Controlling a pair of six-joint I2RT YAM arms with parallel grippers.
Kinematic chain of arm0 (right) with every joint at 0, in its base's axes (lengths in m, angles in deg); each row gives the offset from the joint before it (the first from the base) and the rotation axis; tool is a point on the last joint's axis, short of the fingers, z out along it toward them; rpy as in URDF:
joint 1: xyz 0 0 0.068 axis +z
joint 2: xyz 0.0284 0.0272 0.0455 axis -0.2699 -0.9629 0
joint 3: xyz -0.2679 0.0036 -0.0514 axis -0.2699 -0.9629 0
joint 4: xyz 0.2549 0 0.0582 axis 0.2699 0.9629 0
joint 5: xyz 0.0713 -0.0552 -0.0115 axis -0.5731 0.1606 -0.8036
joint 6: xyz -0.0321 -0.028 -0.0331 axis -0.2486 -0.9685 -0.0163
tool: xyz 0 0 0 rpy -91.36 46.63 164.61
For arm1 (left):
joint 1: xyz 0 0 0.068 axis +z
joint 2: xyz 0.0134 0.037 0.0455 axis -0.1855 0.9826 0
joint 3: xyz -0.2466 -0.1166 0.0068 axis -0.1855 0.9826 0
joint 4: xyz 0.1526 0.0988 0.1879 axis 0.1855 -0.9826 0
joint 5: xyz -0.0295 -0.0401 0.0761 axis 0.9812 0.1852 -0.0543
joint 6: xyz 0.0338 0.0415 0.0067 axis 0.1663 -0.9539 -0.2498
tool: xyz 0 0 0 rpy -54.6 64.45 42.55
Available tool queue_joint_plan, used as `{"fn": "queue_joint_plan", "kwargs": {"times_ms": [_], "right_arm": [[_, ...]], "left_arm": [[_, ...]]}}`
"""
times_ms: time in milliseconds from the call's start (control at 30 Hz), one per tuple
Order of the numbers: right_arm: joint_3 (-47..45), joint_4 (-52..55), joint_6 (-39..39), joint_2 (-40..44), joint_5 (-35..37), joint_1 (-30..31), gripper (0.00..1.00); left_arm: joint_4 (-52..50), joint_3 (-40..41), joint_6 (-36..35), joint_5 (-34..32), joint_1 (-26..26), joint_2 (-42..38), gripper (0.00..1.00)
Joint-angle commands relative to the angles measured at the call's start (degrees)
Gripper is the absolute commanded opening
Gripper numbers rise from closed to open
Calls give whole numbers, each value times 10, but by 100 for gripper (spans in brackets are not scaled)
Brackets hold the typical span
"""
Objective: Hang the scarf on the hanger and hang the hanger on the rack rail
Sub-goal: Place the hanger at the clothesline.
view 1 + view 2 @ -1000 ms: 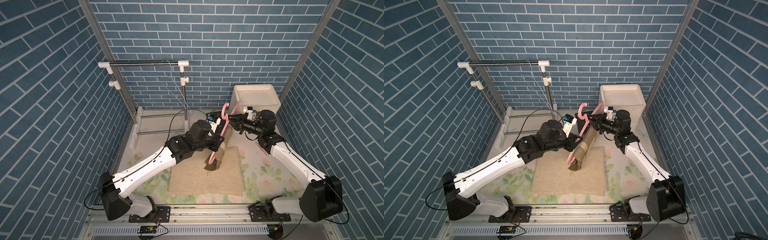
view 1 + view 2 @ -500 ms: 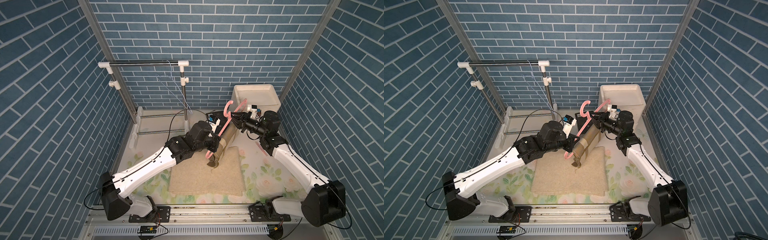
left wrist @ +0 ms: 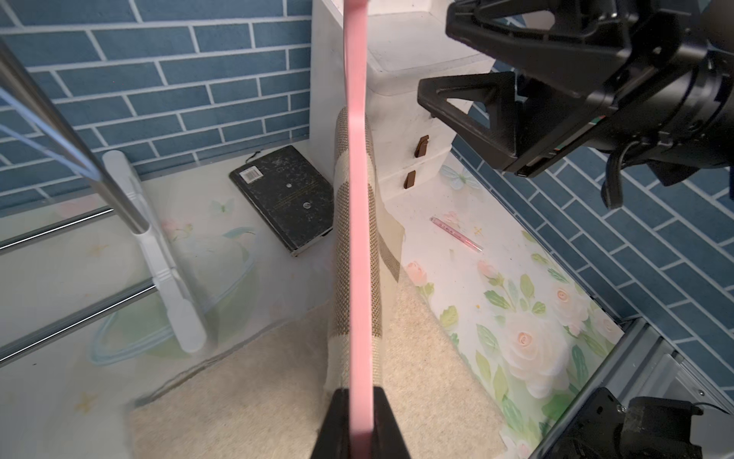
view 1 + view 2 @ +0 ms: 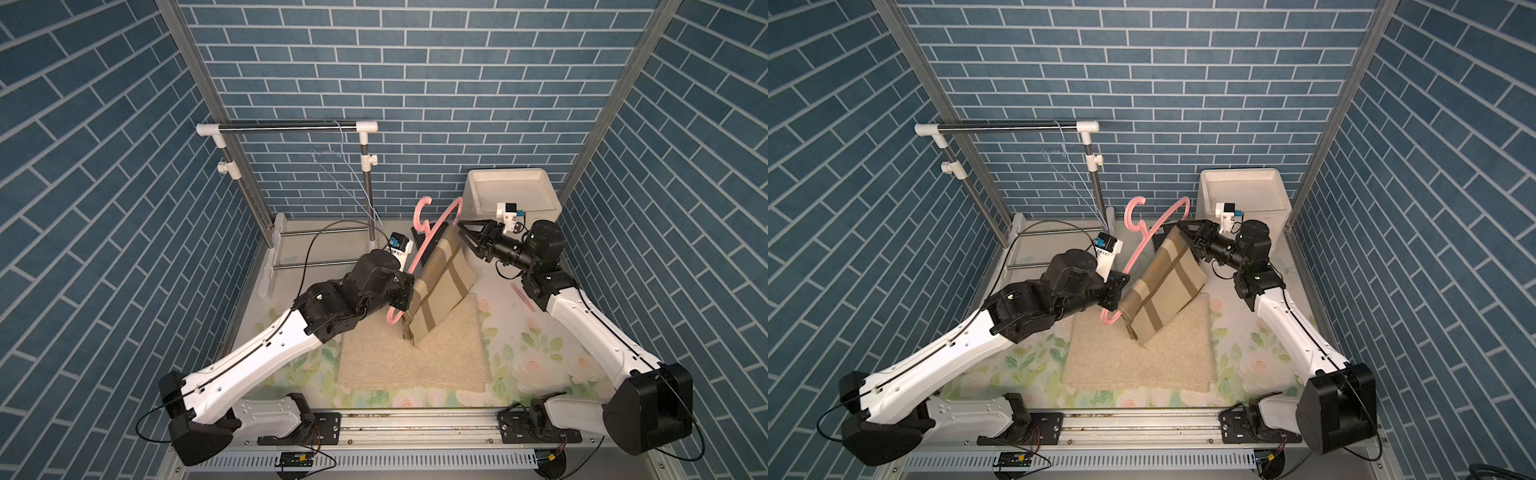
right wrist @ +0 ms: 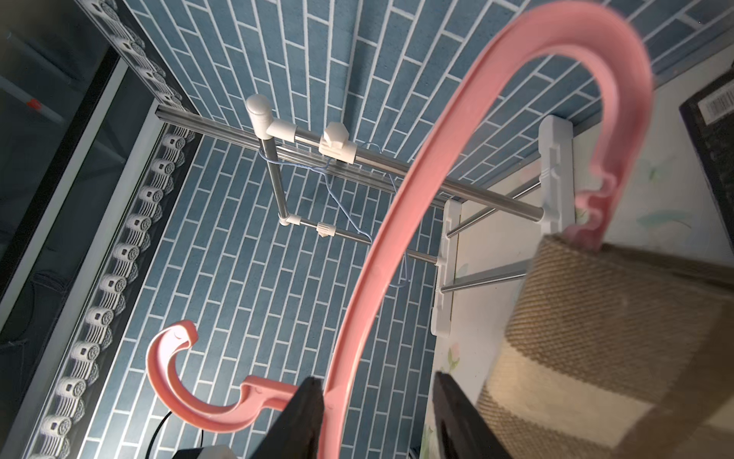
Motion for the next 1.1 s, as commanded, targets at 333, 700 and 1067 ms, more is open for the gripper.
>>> {"fn": "queue_joint_plan", "kwargs": {"times_ms": [333, 700, 1067], "right_arm": [[40, 63, -163, 0, -34, -56, 62], [33, 118, -220, -5, -30, -84, 66], [21, 130, -237, -7, -30, -89, 66]], "left_arm": [[-208, -82, 58, -182, 4, -98, 0], [-219, -97, 81, -302, 5, -138, 0], [-292, -109, 157, -385, 5, -164, 0]]}}
